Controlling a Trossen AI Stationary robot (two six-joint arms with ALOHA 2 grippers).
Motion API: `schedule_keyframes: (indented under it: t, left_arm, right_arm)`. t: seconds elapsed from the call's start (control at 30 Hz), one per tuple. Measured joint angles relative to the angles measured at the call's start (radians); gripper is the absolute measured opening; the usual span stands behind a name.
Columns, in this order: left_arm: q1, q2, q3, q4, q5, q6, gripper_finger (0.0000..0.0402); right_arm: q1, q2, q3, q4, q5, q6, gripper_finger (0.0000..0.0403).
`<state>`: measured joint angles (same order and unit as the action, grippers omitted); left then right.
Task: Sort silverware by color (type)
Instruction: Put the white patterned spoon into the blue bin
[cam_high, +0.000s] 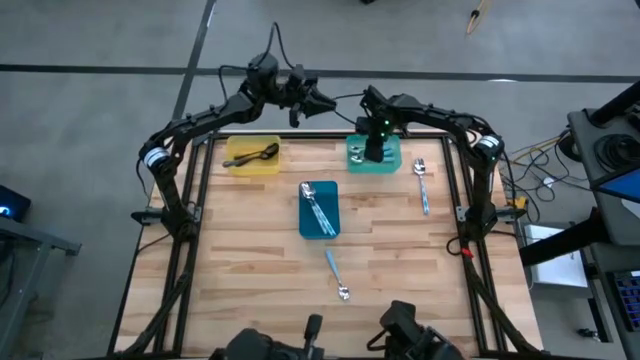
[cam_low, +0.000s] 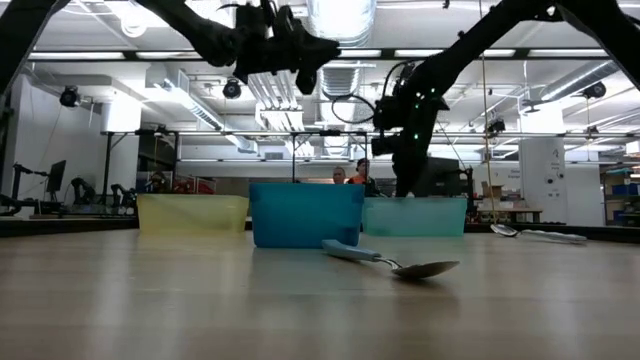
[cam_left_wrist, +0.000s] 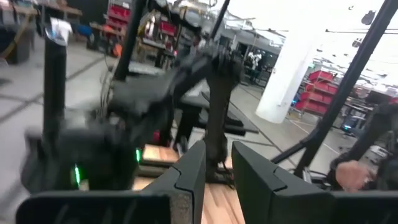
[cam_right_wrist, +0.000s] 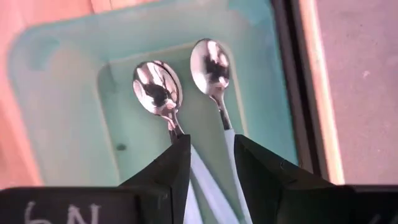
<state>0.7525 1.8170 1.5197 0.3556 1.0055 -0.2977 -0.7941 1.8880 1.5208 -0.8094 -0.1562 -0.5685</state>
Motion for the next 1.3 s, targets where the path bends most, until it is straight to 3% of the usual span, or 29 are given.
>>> schedule_keyframes:
  t: [0.2,0.3,0.43,0.73,0.93,1.3]
  left_arm:
    - [-0.033,-0.045,-0.119,-0.011,-0.012,0.009,0.0050]
    - [-0.060,-0.109,-0.204,-0.007,-0.082,0.039,0.0042]
    - [-0.103,-0.226,-0.316,0.002,-0.198,0.089,0.0040]
    - [-0.200,-0.471,-0.506,0.003,-0.354,0.128,0.0039]
    - [-0.282,-0.600,-0.601,-0.012,-0.494,0.109,0.0039]
    - [-0.489,-0.679,-0.751,0.009,-0.788,0.079,0.0039]
  right_arm:
    - [0.002,-0.104,-0.045,0.004,-0.098,0.051,0.0100]
    - [0.005,-0.183,-0.117,0.078,-0.154,0.086,0.0096]
    - [0.033,-0.300,-0.239,0.225,-0.175,0.130,0.0097]
    - [0.163,-0.490,-0.452,0.585,-0.185,0.209,0.0098]
    - [0.235,-0.548,-0.528,0.728,-0.184,0.255,0.0093]
    - [0.298,-0.546,-0.547,0.739,-0.184,0.285,0.0091]
